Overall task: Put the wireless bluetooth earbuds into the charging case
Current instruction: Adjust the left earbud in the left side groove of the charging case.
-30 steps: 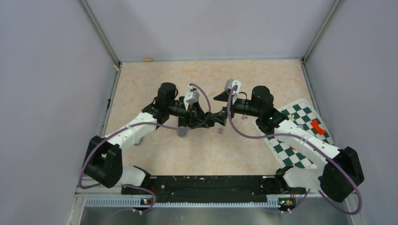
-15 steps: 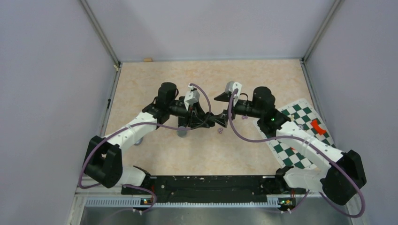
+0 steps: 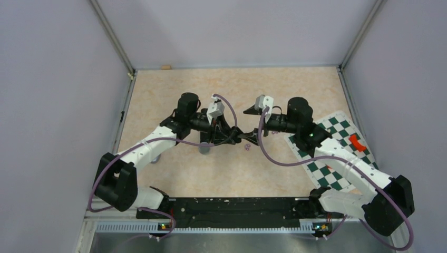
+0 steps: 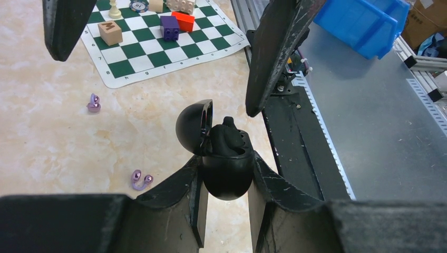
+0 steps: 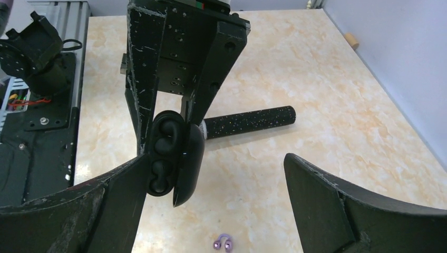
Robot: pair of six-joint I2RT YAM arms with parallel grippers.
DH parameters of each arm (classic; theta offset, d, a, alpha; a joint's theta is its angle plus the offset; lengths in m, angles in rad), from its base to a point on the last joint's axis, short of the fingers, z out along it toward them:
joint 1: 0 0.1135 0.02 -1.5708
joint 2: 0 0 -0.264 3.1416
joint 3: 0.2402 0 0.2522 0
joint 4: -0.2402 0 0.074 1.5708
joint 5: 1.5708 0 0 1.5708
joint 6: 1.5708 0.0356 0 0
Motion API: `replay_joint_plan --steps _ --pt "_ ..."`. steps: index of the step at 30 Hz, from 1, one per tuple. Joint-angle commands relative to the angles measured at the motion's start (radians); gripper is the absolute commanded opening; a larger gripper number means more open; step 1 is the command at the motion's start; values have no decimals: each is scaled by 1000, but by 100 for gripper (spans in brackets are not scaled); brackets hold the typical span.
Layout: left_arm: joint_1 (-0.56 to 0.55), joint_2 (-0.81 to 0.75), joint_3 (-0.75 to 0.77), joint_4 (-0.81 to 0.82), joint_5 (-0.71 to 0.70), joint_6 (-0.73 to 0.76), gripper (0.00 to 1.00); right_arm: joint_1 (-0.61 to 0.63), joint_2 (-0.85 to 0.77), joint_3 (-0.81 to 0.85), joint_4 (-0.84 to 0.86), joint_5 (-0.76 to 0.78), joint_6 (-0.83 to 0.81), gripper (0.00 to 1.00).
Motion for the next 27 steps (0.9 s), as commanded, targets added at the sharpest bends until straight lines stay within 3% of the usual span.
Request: replay_joint_plan --steps 1,18,27 --pt "-6 -19 42 4 33 17 0 -10 16 41 -19 19 -75 95" --pt "-6 -29 43 -1 39 21 0 -10 26 36 -34 145 -162 94" --pt "-8 -23 45 -2 38 17 0 -10 -16 46 -82 -26 -144 94"
